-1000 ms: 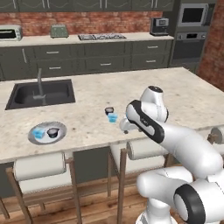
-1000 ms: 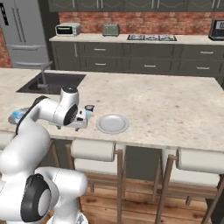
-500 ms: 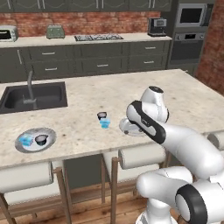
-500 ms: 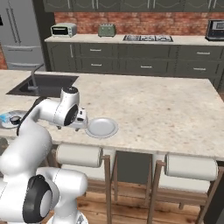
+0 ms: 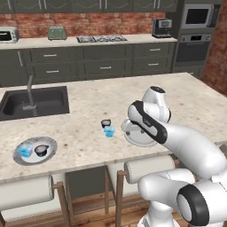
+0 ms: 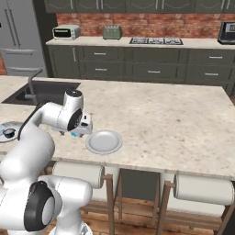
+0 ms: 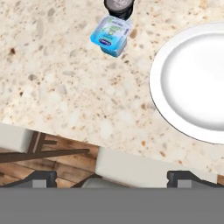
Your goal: Place two yogurt containers on each plate.
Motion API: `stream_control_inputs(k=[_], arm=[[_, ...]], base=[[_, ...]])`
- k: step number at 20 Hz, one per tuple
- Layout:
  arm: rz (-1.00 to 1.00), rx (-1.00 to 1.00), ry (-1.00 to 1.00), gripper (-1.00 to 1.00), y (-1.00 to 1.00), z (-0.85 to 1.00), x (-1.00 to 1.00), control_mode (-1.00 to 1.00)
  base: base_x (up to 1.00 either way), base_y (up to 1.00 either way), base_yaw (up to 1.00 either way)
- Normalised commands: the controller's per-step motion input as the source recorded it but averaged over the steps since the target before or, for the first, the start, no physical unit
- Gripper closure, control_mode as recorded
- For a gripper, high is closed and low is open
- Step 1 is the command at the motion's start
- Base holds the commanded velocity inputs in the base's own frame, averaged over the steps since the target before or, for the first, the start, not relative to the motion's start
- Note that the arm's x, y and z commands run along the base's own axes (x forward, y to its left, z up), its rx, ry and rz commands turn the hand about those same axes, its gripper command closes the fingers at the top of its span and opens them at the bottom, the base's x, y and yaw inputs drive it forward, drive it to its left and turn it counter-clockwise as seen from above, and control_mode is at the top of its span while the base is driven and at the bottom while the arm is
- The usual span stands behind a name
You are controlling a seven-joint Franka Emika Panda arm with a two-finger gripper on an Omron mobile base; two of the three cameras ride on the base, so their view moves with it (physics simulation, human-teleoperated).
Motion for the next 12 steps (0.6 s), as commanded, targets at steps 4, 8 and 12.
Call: stream_control_inputs(k=[4, 8, 12], arm=[[0.00, 0.00, 0.00, -1.00, 0.00, 0.00, 0.00, 1.00], [0.00, 0.00, 0.00, -1.00, 0.00, 0.00, 0.00, 1.00], [0.00, 0.00, 0.00, -1.00, 0.00, 0.00, 0.00, 1.00]], base=[[0.46, -0.01, 0.03], [0.00, 0.00, 0.00], [0.00, 0.00, 0.00]])
